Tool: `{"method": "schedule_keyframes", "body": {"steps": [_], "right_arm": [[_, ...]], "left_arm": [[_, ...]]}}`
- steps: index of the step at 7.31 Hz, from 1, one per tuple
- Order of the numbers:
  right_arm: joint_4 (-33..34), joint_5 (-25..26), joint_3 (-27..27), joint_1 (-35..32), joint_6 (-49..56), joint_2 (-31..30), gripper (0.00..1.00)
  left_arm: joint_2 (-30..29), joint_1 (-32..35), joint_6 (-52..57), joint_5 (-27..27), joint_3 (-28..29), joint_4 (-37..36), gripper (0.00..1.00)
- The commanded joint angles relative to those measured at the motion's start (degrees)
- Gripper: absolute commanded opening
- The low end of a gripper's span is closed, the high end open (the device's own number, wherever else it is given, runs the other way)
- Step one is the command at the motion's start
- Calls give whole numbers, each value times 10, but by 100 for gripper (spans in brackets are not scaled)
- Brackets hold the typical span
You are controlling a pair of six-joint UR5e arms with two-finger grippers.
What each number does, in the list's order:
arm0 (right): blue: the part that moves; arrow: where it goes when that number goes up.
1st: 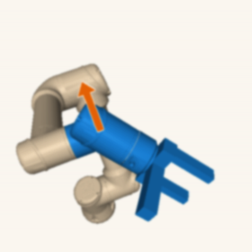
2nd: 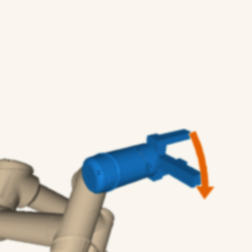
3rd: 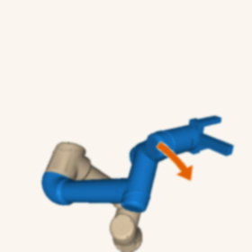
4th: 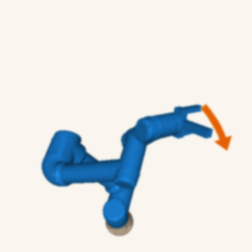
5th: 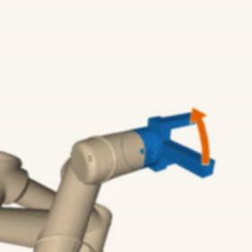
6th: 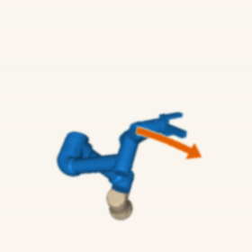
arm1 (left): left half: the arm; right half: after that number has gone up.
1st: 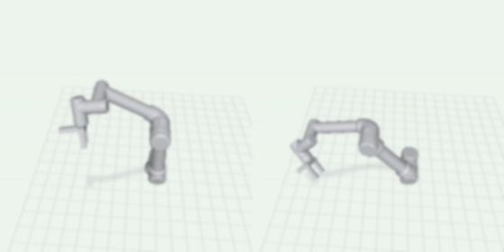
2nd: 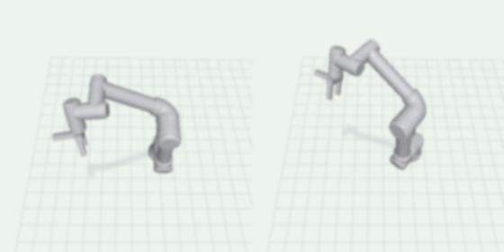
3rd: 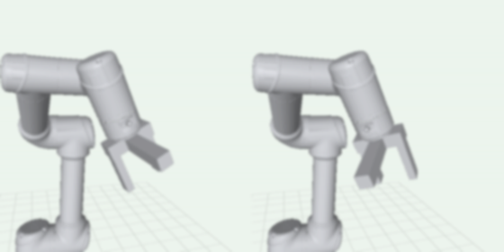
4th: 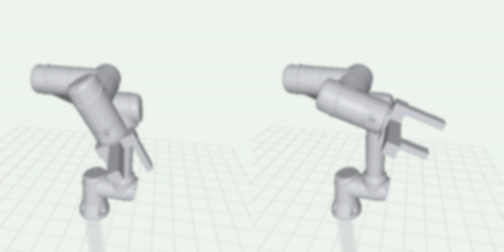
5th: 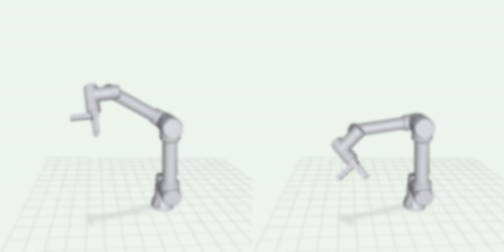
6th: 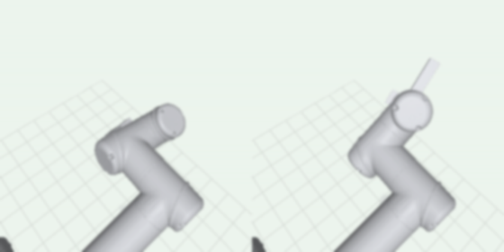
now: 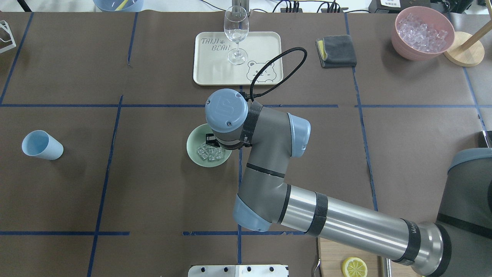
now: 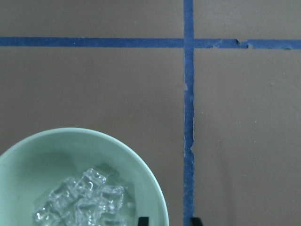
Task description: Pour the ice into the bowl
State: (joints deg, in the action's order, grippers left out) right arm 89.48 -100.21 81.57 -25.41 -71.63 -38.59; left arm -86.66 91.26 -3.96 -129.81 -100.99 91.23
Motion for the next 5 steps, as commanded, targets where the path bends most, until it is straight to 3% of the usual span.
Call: {"method": "schedule_keyframes", "body": {"steps": [1,2,3,5], "right_arm": [[-1,-1,-8,0,3,2,25],[-1,-1,-7,0,1,4,17],[-2,-2,-6,-1,3,4,0],[-29,-3,-6,-1,4,0,0]], "left_arm": [[0,1,0,0,0,0,100],[0,1,0,0,-1,0,100],[0,1,0,0,0,0,100],[0,1,0,0,0,0,100]]}}
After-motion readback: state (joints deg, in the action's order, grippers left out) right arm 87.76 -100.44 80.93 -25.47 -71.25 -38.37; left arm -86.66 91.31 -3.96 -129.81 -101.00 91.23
